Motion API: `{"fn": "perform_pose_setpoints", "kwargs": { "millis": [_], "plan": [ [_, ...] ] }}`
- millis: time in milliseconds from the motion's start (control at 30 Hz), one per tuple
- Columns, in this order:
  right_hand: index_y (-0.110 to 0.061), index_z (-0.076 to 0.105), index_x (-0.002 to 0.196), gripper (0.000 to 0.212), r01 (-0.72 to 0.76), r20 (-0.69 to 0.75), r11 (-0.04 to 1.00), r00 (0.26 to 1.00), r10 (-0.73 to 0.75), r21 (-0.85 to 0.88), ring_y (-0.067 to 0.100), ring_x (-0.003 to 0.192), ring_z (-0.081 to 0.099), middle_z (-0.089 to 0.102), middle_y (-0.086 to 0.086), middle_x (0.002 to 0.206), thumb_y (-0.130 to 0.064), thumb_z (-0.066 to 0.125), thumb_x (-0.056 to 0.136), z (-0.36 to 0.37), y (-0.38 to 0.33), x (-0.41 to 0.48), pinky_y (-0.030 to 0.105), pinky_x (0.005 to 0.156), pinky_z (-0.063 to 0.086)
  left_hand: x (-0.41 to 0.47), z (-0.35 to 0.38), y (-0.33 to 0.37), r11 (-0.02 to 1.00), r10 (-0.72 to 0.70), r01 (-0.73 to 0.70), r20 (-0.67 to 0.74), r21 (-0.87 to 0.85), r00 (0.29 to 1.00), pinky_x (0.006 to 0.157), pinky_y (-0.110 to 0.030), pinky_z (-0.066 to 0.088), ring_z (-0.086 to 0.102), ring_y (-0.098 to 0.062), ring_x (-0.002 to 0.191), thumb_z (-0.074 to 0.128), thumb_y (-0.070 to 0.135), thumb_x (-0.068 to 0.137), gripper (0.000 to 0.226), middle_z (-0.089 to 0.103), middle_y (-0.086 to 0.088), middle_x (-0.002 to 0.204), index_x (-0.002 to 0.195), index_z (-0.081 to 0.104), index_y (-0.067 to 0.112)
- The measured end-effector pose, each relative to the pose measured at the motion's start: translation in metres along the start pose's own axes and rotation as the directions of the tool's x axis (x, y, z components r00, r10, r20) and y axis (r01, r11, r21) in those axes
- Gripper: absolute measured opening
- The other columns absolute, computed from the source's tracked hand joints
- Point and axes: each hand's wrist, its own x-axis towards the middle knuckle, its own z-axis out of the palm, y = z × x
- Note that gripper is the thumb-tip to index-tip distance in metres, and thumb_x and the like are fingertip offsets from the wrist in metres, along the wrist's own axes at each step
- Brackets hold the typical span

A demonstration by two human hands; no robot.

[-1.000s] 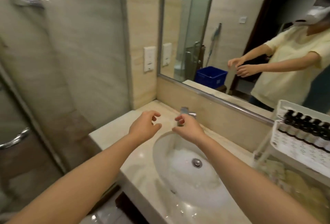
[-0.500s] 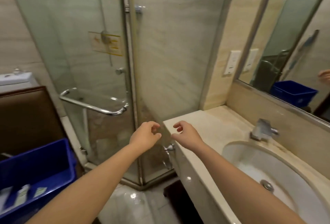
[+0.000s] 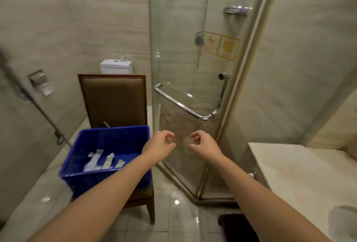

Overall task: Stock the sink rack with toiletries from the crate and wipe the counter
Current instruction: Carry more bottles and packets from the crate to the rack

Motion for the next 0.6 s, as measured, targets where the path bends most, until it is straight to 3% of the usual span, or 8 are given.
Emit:
{"fn": "perform_pose_setpoints", "kwargs": {
  "millis": [267,433,600],
  "plan": [
    [-0.022,0.056,0.122,0.039,0.147,0.186,0.989,0.971,-0.150,0.027,0.010,0.097,0.056,0.055,-0.002,0.117,-0.025,0.067,0.085,0.070,-0.072,0.034,0.024,0.073,0.045,-0.015,-0.054,-0.077,0.982,-0.189,0.188,-0.146,-0.018,0.971,0.082,-0.037,0.055,0.058,-0.007,0.090,0.062,0.032,0.091,0.035,0.053,0.012,0.112,0.125,0.053,0.032],
    [-0.022,0.055,0.122,0.038,0.222,0.309,0.975,0.925,-0.219,0.027,0.011,0.100,0.056,0.055,-0.003,0.114,-0.024,0.067,0.086,0.114,-0.107,0.068,0.027,0.081,0.049,-0.011,-0.082,-0.124,0.953,-0.301,0.302,-0.231,-0.031,0.925,0.080,-0.031,0.053,0.058,-0.006,0.093,0.061,0.034,0.091,0.035,0.053,0.013,0.113,0.125,0.053,0.033],
    [-0.024,0.054,0.123,0.039,0.264,0.409,0.964,0.876,-0.257,0.041,0.008,0.097,0.056,0.056,-0.004,0.116,-0.025,0.066,0.086,0.161,-0.128,0.108,0.024,0.076,0.048,0.009,-0.102,-0.165,0.904,-0.423,0.422,-0.304,-0.072,0.854,0.087,-0.036,0.053,0.059,-0.008,0.098,0.062,0.035,0.090,0.036,0.055,0.014,0.114,0.125,0.053,0.034]
  ]
}}
